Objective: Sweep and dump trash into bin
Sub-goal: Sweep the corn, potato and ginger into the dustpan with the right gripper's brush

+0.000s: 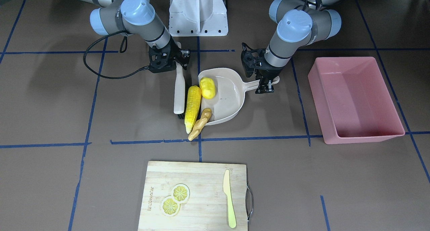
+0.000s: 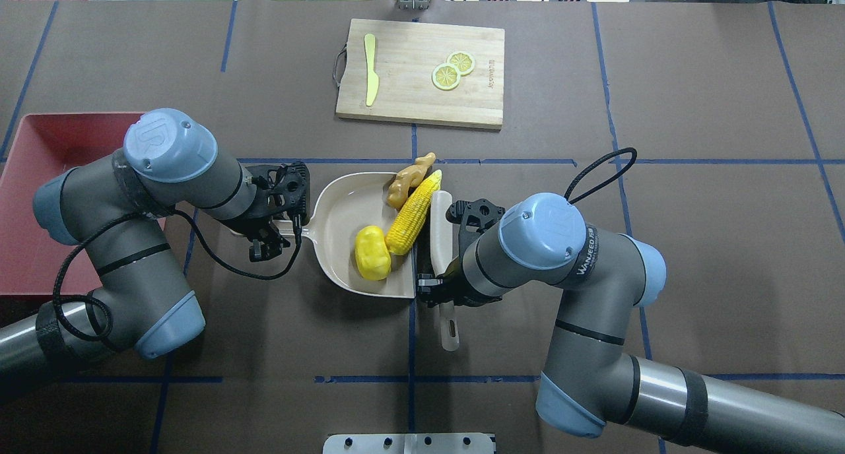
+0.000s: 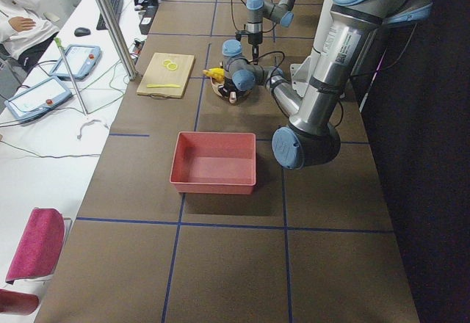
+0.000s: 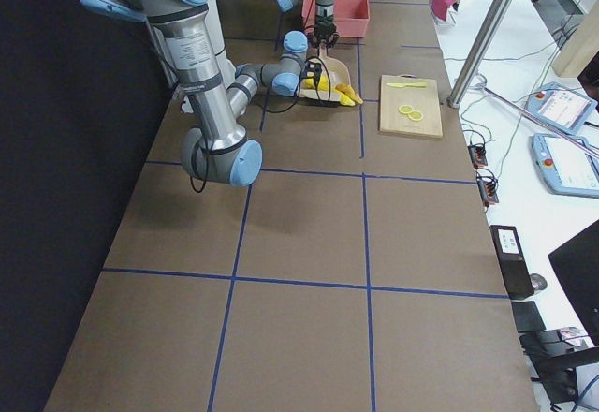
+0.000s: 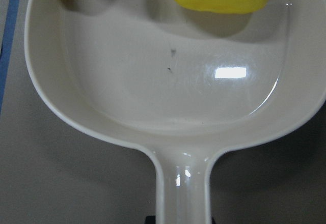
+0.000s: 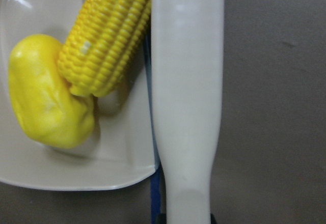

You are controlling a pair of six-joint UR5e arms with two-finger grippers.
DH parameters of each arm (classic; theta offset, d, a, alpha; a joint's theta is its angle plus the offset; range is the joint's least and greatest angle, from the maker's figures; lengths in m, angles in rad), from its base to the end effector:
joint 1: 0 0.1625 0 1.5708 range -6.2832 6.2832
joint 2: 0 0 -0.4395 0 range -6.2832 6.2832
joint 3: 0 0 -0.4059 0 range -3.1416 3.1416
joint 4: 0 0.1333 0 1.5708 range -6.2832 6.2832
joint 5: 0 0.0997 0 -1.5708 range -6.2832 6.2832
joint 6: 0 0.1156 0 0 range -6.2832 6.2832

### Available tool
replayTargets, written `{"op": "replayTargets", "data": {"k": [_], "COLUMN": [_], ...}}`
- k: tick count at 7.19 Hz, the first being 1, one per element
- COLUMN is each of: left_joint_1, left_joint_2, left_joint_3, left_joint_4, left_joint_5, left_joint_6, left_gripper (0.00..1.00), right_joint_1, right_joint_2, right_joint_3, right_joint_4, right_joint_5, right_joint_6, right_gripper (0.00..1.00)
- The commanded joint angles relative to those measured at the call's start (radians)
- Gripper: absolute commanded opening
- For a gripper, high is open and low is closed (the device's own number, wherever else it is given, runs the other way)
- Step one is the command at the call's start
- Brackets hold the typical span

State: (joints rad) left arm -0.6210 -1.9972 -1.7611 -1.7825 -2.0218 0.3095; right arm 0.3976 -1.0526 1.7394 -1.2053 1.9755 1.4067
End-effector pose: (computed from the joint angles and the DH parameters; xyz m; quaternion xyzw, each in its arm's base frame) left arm 0.4861 -0.4497 0.3248 0.3079 0.3177 0.5982 0.6682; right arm -0.5868 -0.3416 0.2530 -0.0306 -0.5209 -0.0016 0.8531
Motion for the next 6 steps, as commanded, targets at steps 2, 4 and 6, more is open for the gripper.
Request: {"op": "replayTargets", "data": {"k": [2, 4, 6], "left_joint_1": [0.0, 0.0, 0.001], "left_joint_2": [0.0, 0.0, 0.0], "left_joint_3": [0.0, 0.0, 0.002], "left_joint_4": [0.0, 0.0, 0.0], "left_joint_5": [0.0, 0.0, 0.0], "left_joint_6": [-0.001, -0.001, -0.004], "left_gripper": [0.0, 0.0, 0.0], "right_joint_1": [-0.049, -0.075, -0.08], "right_joint_2": [0.052, 0.057, 0.06], "right_joint_3": [-0.007, -0.008, -0.003], "right_joint_4": [-0.005, -0.003, -0.005], "right_joint_5": [-0.059, -0.09, -0.093], "right_joint_6": [-0.003, -0.005, -0.002], "right_gripper": [0.0, 0.0, 0.0]}}
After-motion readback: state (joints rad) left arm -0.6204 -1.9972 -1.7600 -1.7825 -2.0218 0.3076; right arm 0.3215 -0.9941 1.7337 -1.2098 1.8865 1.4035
